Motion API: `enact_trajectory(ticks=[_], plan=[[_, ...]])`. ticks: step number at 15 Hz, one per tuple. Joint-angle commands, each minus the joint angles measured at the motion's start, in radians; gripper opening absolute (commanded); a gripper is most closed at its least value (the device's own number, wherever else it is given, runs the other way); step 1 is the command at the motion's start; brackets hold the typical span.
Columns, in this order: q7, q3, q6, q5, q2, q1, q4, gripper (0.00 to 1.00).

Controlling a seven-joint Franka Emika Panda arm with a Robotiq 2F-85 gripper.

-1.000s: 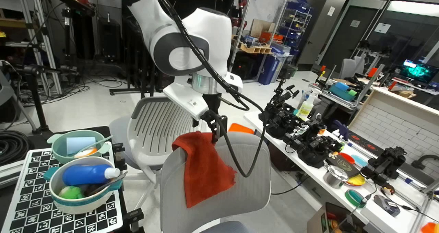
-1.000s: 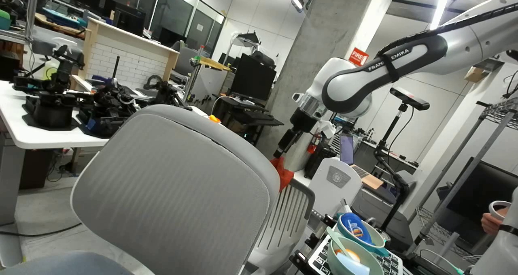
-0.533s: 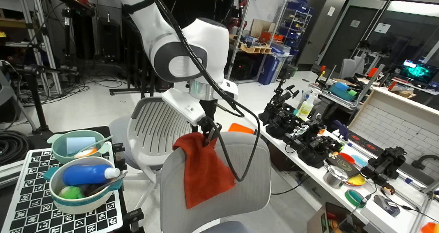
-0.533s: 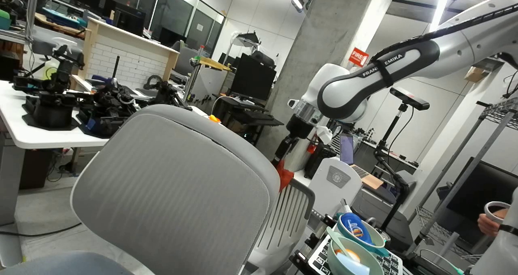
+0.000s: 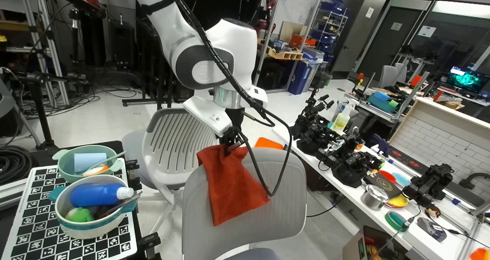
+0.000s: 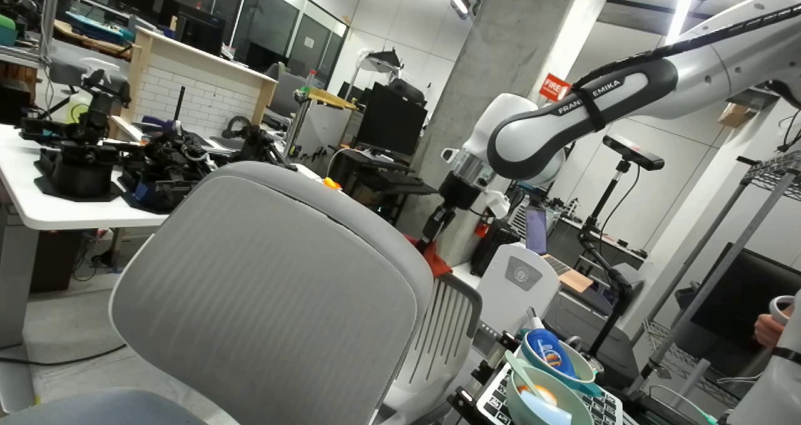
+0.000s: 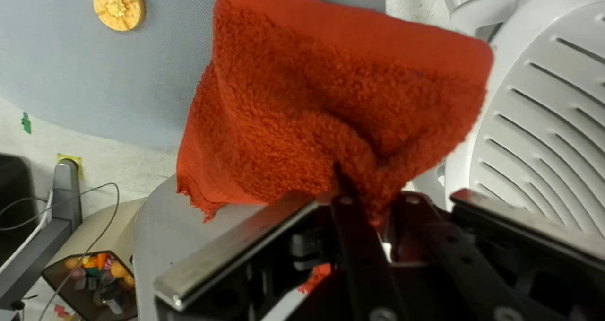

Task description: Move the orange cloth to the chair on the left and then back to the chair on the right

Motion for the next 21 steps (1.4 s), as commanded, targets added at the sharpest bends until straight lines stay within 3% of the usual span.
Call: enact_trajectory(ticks=[1,6,10,21], plan=[[-0.009,0.009,-0.032,-0.011,-0.082,-0.024,-0.01,0.01],[-0.035,0.008,-0.101,0.019,-0.212,-0.03,0.046,0.03],[-0.016,0.01,-0.154,0.009,-0.277,0.005,0.136,0.03],[0.056,0.093,-0.254,0.018,-0.198,0.121,0.367,0.03]])
